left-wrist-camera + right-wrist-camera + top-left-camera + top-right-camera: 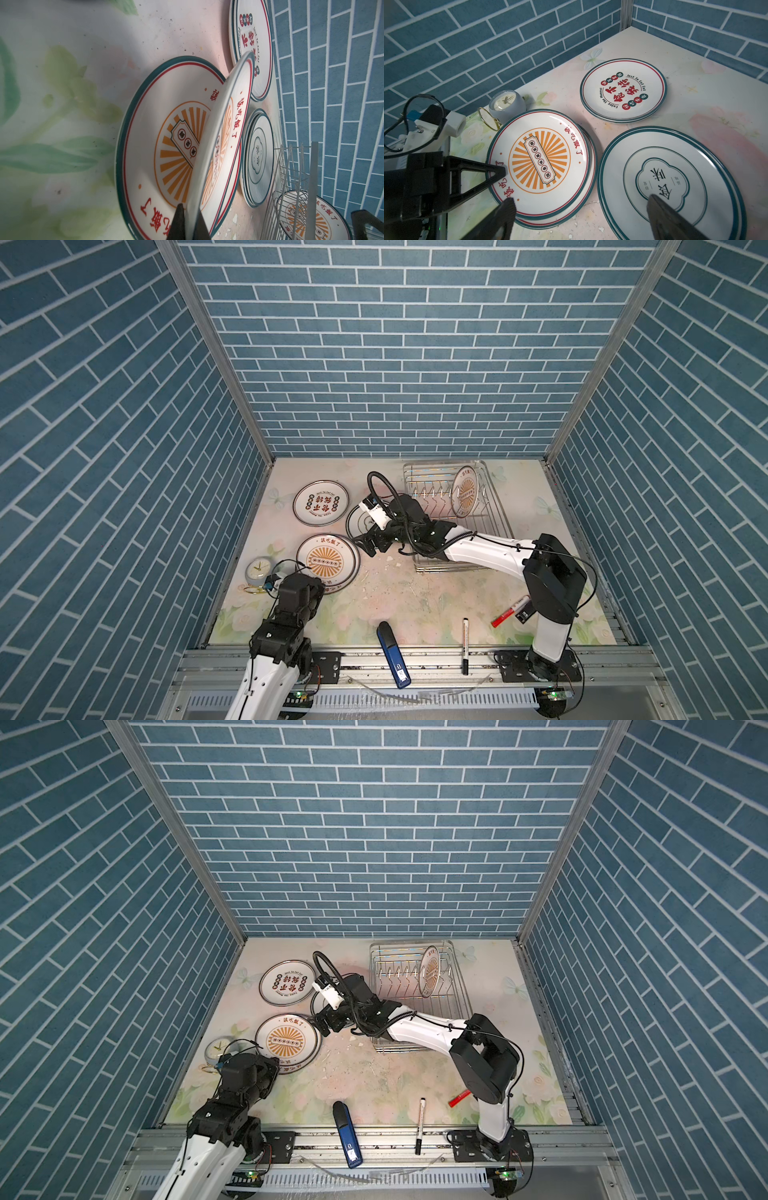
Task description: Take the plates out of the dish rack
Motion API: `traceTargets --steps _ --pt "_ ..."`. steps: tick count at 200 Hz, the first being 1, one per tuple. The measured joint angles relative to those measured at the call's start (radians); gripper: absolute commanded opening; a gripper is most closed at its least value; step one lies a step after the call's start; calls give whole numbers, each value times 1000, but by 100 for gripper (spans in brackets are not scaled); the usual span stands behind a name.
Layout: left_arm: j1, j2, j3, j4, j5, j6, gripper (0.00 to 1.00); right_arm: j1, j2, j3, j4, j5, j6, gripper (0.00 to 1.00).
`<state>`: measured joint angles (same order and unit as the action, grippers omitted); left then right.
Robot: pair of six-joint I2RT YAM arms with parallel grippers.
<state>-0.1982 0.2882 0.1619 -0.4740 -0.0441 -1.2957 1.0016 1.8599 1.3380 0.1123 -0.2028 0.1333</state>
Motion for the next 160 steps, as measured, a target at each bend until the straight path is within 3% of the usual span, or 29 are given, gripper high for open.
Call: traceTargets --steps 160 --pt "4 76 -5 43 19 -59 11 17 35 29 -31 7 0 99"
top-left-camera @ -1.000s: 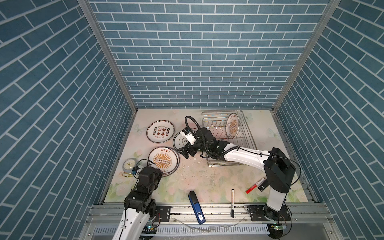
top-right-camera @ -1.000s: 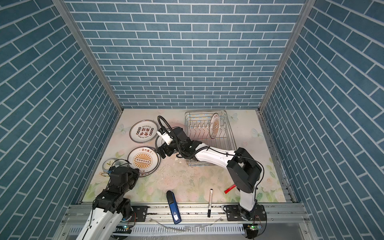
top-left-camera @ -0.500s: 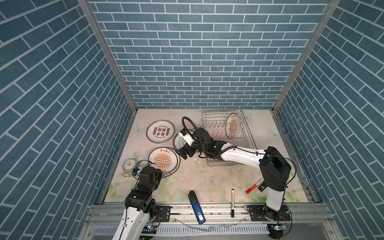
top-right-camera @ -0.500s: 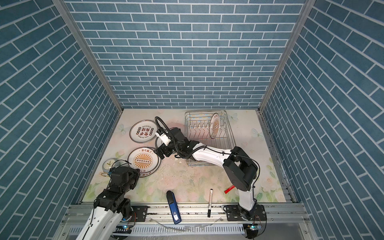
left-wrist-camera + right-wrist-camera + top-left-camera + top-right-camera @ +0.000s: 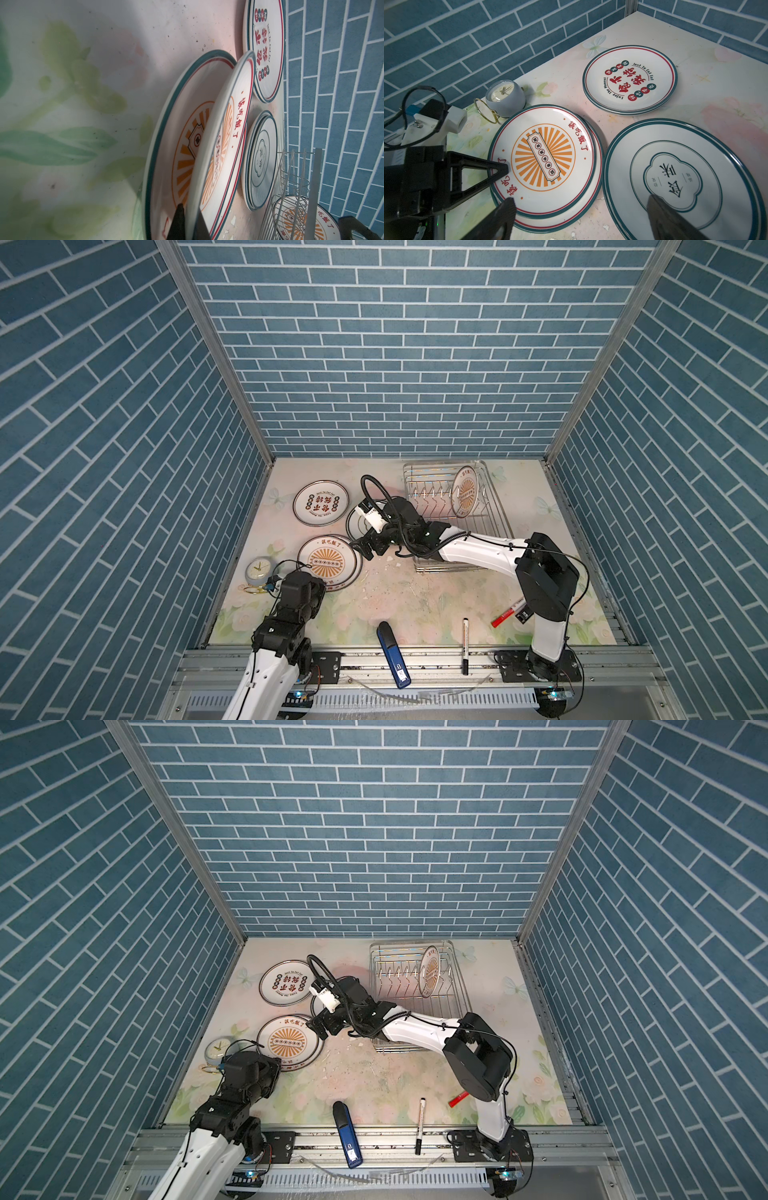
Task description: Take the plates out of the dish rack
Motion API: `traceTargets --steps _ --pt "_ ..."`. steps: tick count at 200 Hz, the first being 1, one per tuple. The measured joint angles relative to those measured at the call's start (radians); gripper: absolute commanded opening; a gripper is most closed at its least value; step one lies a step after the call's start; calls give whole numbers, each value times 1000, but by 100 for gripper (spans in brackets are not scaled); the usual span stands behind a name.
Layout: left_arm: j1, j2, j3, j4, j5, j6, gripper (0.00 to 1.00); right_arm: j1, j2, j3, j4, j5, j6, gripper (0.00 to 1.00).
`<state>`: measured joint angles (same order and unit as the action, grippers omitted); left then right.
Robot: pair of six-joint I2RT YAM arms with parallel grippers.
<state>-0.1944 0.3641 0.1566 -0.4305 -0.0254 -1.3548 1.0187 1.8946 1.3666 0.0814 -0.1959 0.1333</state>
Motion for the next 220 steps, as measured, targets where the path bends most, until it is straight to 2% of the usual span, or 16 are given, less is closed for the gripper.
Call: traceTargets --steps 11,88,133,181,205,220 --pt "0 0 -1 0 3 2 15 2 0 0 0 2 0 99" --pt "4 5 -15 -21 13 3 16 8 0 1 -13 16 -1 99" --pt "7 4 -14 -24 19 6 26 14 8 18 -36 19 -3 99" --pt "7 4 -13 -29 19 8 29 21 24 42 -55 29 -8 99" --pt "7 0 -10 -37 18 15 39 23 26 42 -59 35 -11 99" --pt "7 -9 -8 -41 13 21 39 24 26 42 -59 37 -11 99"
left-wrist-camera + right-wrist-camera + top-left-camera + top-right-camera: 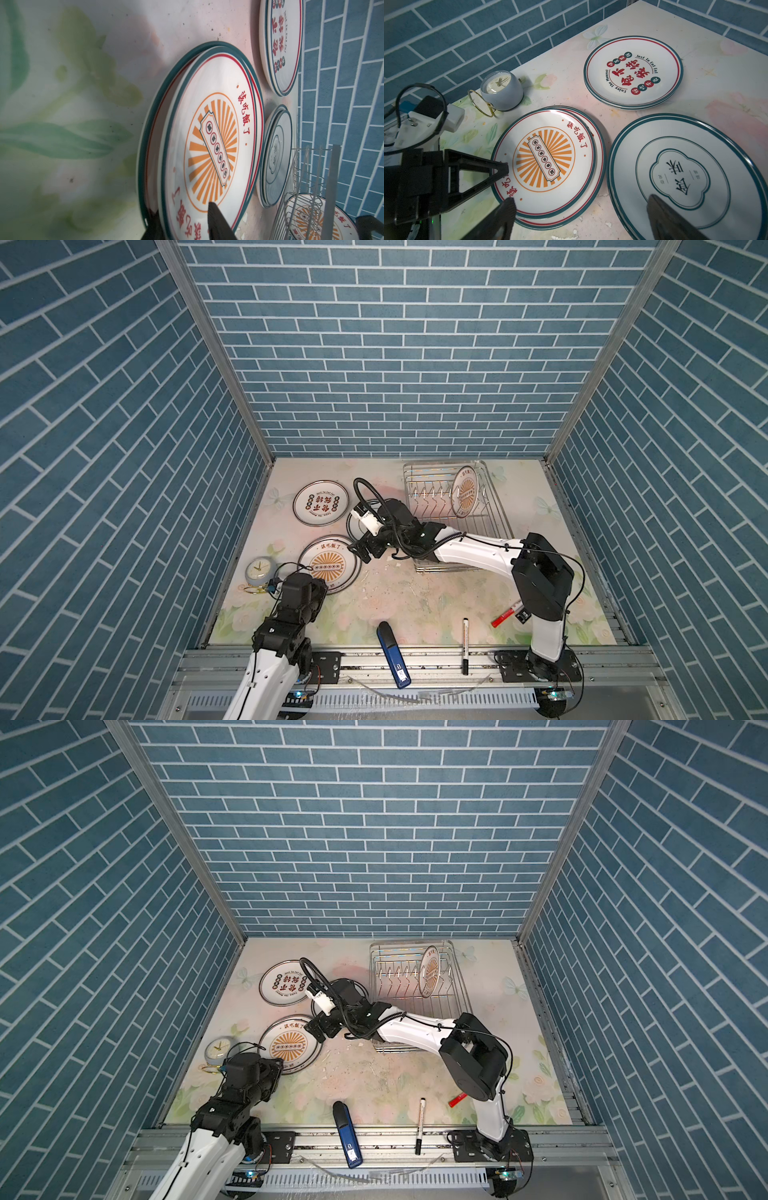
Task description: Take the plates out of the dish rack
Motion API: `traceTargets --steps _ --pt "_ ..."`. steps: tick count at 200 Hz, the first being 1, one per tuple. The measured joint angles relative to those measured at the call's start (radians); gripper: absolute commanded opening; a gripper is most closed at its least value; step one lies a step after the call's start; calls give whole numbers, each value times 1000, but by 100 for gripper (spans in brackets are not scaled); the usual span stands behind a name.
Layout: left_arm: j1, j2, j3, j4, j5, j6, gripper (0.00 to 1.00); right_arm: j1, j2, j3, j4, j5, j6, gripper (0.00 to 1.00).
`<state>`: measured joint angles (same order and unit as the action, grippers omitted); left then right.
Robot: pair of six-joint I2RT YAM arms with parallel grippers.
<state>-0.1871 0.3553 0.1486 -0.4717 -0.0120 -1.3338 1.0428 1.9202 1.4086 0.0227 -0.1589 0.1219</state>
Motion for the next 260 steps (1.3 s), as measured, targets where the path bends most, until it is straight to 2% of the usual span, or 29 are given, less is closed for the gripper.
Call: traceTargets --steps 195,213,239,260 --pt "0 -31 44 -110 -47 25 41 6 0 0 0 28 -1 99" --pt "0 -31 51 -116 -48 34 48 7 0 0 0 29 -1 99" --pt "0 -37 76 -121 -47 67 68 10 0 -2 0 28 -1 99" --pt "0 -53 100 -119 -48 95 74 13 -14 -21 10 28 0 99"
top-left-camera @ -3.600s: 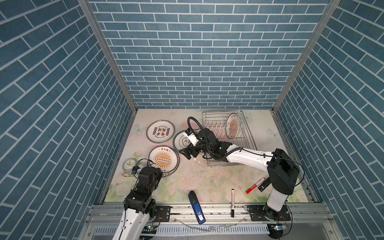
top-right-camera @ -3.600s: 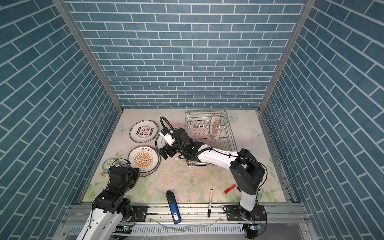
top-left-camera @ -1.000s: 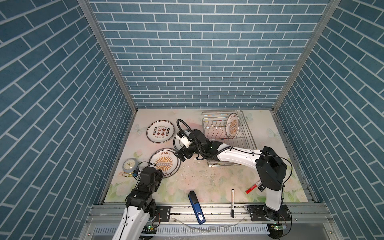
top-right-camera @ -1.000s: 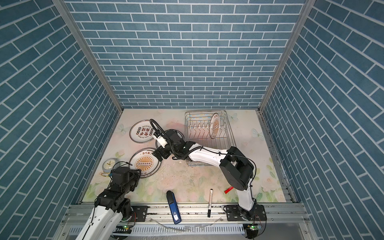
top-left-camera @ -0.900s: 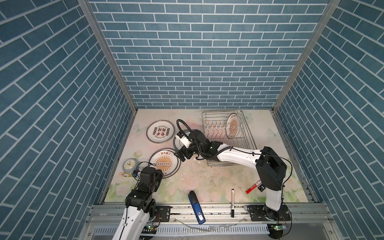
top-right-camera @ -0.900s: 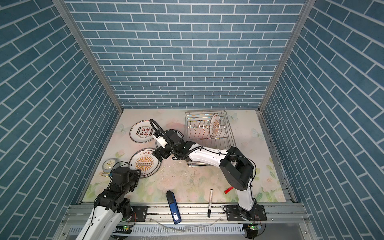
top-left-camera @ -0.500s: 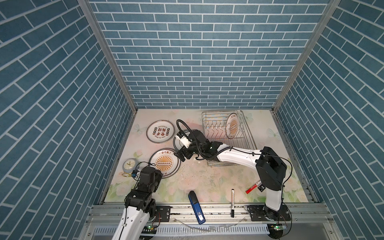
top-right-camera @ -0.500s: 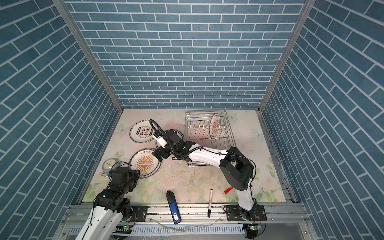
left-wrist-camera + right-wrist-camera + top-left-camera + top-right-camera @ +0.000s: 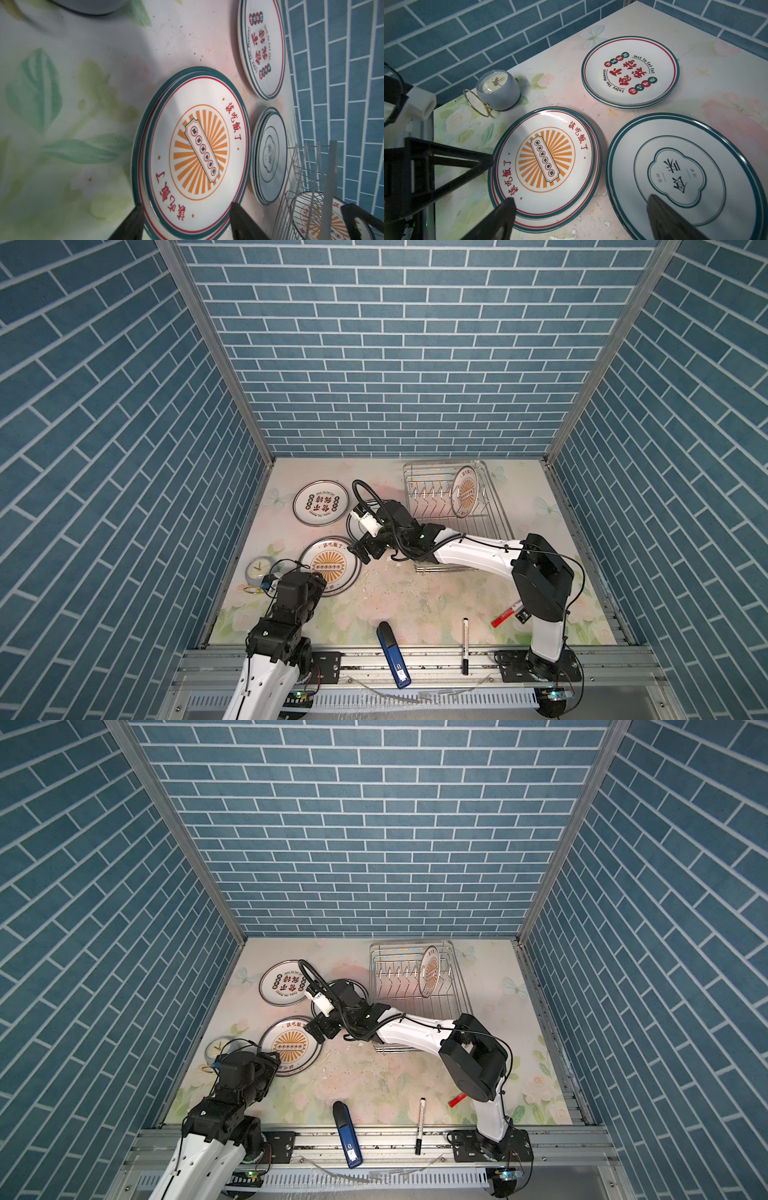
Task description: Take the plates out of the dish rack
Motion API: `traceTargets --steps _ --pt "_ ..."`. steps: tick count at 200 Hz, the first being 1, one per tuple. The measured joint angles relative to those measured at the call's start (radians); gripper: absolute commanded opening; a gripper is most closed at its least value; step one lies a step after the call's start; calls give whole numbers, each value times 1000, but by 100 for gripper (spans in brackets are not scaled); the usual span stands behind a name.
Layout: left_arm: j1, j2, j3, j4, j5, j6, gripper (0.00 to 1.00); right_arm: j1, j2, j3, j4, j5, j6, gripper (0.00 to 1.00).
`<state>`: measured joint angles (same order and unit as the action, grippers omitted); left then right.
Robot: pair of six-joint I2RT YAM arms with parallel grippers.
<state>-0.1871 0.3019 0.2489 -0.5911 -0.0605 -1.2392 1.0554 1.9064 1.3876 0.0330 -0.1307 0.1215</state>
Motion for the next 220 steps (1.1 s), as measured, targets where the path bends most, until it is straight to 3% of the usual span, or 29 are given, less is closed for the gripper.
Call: traceTargets --steps 58,113,169,191,220 --pt "0 -60 27 41 21 108 99 2 -134 -122 52 55 5 99" --pt "-9 -53 14 243 173 237 100 1 -275 -217 109 179 12 99" --pt "-87 0 -24 496 290 318 100 -36 -419 -303 72 325 11 99" --pt "-170 101 -14 567 288 365 100 -92 -476 -321 39 361 11 99" --pt "-409 272 85 583 164 480 100 -201 -557 -343 -20 385 13 99"
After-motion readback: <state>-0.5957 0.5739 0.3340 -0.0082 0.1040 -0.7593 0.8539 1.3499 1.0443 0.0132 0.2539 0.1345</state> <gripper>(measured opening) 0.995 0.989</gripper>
